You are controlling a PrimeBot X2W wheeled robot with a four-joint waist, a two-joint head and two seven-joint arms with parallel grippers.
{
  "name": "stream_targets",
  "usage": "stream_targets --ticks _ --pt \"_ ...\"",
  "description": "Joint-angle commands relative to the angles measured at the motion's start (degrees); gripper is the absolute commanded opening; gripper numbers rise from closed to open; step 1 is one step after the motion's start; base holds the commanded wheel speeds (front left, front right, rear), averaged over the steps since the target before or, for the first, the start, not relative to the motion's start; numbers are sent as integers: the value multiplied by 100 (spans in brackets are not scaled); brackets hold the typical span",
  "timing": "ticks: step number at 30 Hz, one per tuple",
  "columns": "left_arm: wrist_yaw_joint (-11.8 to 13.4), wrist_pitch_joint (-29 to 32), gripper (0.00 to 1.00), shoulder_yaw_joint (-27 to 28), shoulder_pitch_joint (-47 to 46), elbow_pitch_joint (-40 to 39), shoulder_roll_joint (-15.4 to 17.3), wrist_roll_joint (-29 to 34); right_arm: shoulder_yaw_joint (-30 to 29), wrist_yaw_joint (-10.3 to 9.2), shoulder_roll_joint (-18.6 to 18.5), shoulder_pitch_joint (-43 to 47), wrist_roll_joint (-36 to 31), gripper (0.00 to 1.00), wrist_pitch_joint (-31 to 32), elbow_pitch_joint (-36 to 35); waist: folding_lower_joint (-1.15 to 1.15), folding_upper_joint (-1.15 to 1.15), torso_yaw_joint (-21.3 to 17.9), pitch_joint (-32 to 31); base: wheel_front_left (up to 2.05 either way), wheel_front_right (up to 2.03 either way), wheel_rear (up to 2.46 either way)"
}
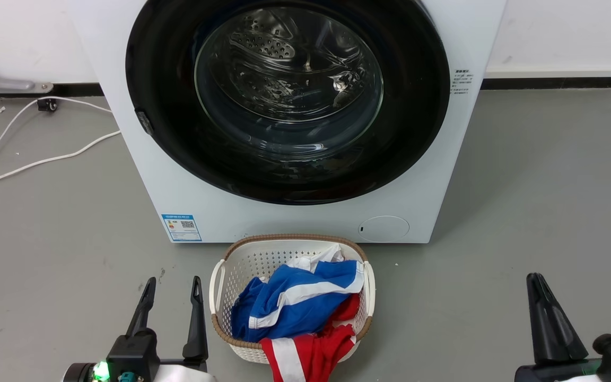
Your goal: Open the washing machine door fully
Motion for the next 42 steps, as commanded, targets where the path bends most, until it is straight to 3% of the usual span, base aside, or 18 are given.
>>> stream_targets --ticks 1,6,12,18,22,27,30,34,42 --pt "13 -16 100 3 53 -1 -7 11 6 -2 -17 7 121 0 -14 -26 0 0 -2 0 0 0 0" --pt "29 -16 100 -4 44 -20 -8 -23 78 -1 -10 -50 1313 0 -13 -179 0 0 -13 0 0 0 0" --pt "48 -16 100 3 11 -25 -5 -73 -46 0 -10 -81 4283 0 -13 13 0 0 -22 17 0 0 0" --pt "59 -16 100 12 -2 -28 -6 -118 142 0 -9 -130 6712 0 -12 23 0 0 -21 40 0 0 0" --pt "81 -16 100 19 -11 -34 -5 -124 410 0 -15 -52 7868 0 25 -136 0 0 -11 54 0 0 0" --pt "91 -16 100 28 -14 -49 -6 -148 192 0 -19 75 9135 0 697 -376 0 0 -4 76 0 0 0" --pt "102 -16 100 24 -16 -65 -6 -143 -3 0 -14 155 9572 0 1228 -404 0 0 8 92 0 0 0" --pt "120 -16 100 24 -23 -85 -6 -134 -120 0 -15 242 9571 0 1740 -315 0 0 21 121 0 0 0" --pt "150 -16 100 36 -23 -145 -7 -126 -130 0 -13 117 9302 0 1793 -192 0 0 39 196 0 0 0"
